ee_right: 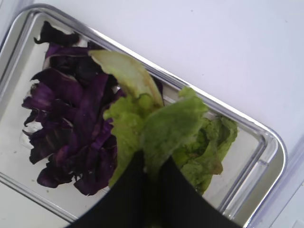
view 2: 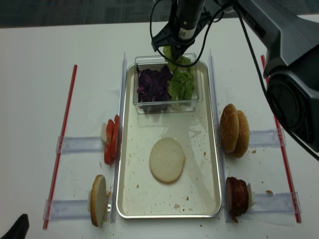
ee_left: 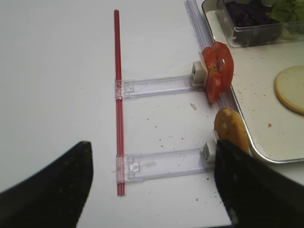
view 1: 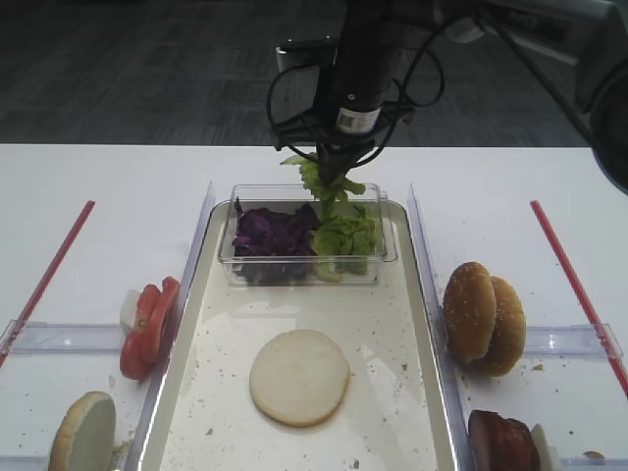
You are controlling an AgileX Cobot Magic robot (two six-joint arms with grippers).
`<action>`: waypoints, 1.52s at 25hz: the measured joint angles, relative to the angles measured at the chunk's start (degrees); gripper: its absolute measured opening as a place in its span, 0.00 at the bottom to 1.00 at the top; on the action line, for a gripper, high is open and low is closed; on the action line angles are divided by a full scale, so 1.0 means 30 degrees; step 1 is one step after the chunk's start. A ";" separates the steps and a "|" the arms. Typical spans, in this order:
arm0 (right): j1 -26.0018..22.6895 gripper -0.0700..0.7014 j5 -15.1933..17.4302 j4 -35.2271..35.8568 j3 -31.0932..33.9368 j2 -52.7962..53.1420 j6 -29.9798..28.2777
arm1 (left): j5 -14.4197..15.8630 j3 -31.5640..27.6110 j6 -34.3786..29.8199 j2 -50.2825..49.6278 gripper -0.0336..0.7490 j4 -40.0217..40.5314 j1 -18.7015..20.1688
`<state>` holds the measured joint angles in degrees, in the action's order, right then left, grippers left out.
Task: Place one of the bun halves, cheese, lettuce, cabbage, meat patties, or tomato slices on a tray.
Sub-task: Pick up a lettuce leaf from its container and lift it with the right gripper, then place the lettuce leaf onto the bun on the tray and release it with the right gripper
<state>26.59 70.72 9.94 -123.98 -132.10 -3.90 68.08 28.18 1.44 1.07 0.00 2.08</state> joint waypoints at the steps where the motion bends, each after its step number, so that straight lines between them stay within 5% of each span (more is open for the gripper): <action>1: 0.0000 0.20 0.0000 0.0031 0.0000 0.0043 0.0000 | 0.0000 0.0000 0.0000 0.0000 0.67 0.0000 0.0000; 21: 0.1179 0.20 0.0072 -0.0235 0.1604 0.1522 0.0036 | 0.0000 0.0000 0.0000 0.0000 0.67 0.0000 0.0000; 38: 0.4325 0.20 0.0072 -0.0101 1.0000 0.8275 -0.0075 | 0.0000 -0.0031 0.0000 0.0000 0.67 0.0000 0.0000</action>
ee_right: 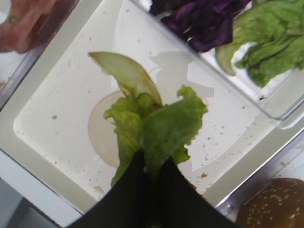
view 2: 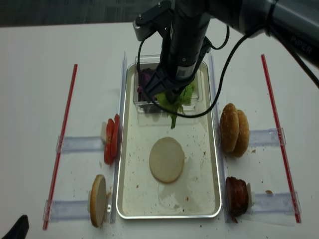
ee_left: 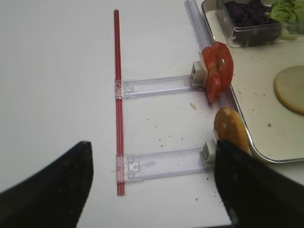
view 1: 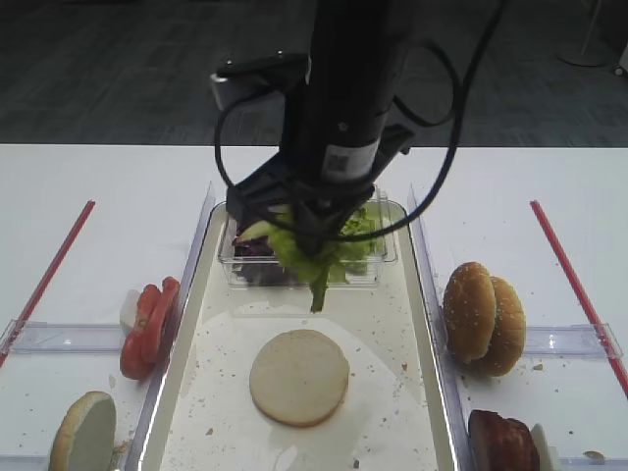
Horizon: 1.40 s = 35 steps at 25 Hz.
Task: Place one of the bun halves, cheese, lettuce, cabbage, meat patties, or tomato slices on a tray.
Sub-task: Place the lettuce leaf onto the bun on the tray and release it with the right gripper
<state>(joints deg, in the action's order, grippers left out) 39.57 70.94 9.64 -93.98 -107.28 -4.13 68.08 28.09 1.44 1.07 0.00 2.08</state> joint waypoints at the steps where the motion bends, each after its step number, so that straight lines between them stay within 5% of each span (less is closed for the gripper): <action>1: 0.0263 0.20 0.0000 0.0038 0.0394 0.0213 -0.0029 | 0.0000 0.0000 0.0000 0.0000 0.67 0.0000 0.0000; 10: 0.2250 0.20 -0.0109 0.0174 0.2275 0.0865 -0.0029 | 0.0000 0.0000 0.0000 0.0000 0.67 0.0000 0.0000; 26: 0.2326 0.20 -0.0194 -0.0513 0.2319 -0.0464 -0.0149 | 0.0000 0.0000 0.0000 0.0000 0.67 0.0000 0.0000; 35: 0.2326 0.20 -0.1700 -0.0513 0.2319 -0.2138 -0.0414 | 0.0000 0.0000 0.0000 0.0000 0.67 0.0000 0.0000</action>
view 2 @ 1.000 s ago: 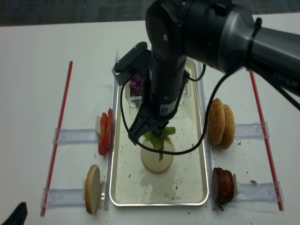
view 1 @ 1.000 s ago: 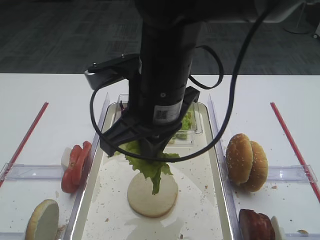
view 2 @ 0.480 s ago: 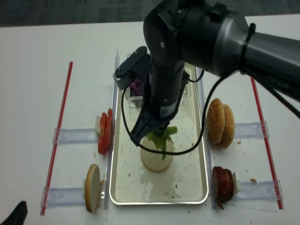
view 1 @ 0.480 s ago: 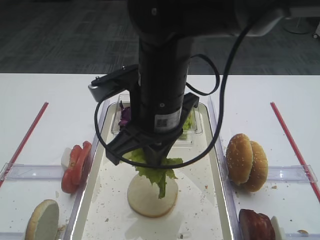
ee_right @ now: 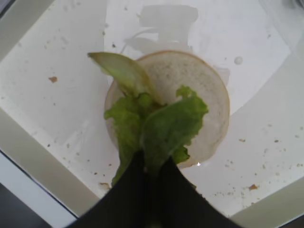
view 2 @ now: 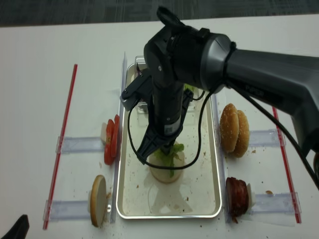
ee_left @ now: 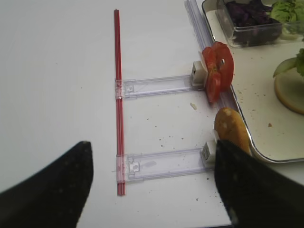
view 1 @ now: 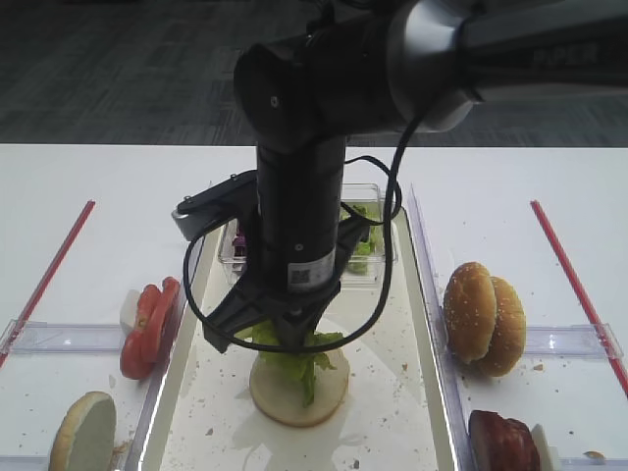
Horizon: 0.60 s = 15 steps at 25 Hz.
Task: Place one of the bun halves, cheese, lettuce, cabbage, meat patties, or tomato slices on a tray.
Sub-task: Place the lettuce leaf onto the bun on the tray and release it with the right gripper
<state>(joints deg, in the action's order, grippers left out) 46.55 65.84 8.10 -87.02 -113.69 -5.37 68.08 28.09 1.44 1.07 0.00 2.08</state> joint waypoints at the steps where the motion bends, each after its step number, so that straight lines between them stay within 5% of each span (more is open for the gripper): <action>1: 0.0000 0.20 -0.0161 0.0000 0.0000 -0.0102 -0.0009 | 0.0000 0.0000 0.0000 0.0000 0.67 0.0000 0.0000; 15: 0.0000 0.20 -0.0403 -0.0011 0.0000 -0.1368 -0.0042 | 0.0000 0.0000 0.0000 0.0000 0.67 0.0000 0.0000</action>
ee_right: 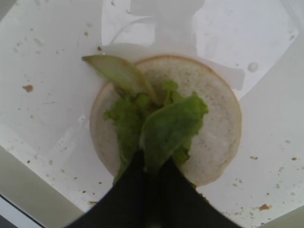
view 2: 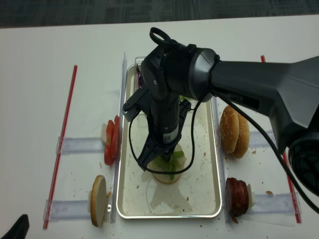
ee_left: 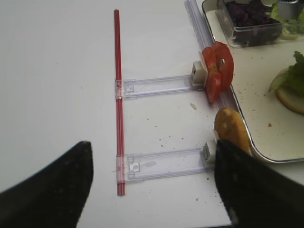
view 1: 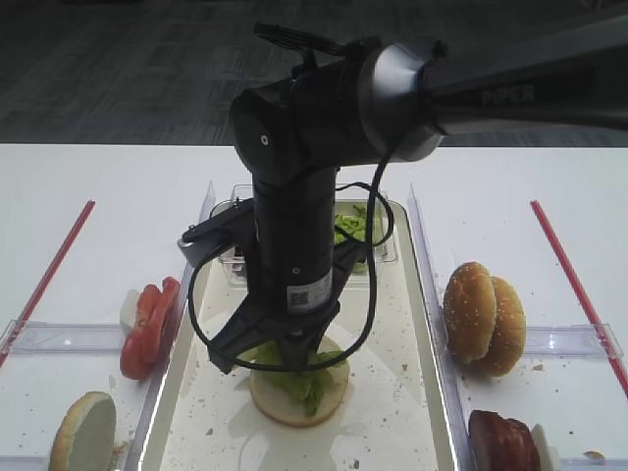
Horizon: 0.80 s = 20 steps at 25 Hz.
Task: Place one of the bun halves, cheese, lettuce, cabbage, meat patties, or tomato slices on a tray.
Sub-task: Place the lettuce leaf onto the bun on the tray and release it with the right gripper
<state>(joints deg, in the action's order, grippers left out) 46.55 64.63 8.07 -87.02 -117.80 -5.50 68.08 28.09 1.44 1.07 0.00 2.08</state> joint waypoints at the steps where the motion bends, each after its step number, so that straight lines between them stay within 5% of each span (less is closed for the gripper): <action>1: 0.0000 0.20 0.0000 0.0000 0.0000 0.0000 0.0000 | 0.0000 0.0000 0.0000 0.0000 0.67 0.0000 0.0000; 8: 0.0000 0.24 0.0073 -0.0386 0.0000 0.0000 0.0000 | 0.0000 0.0000 0.0000 0.0000 0.67 0.0000 0.0000; 20: 0.0000 0.68 0.0073 -0.0721 0.0000 -0.0011 0.0000 | 0.0000 0.0000 0.0000 0.0000 0.67 0.0000 0.0000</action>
<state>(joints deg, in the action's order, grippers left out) 46.55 64.85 5.91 -87.02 -117.83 -5.50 68.08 28.09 1.44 1.07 0.00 2.08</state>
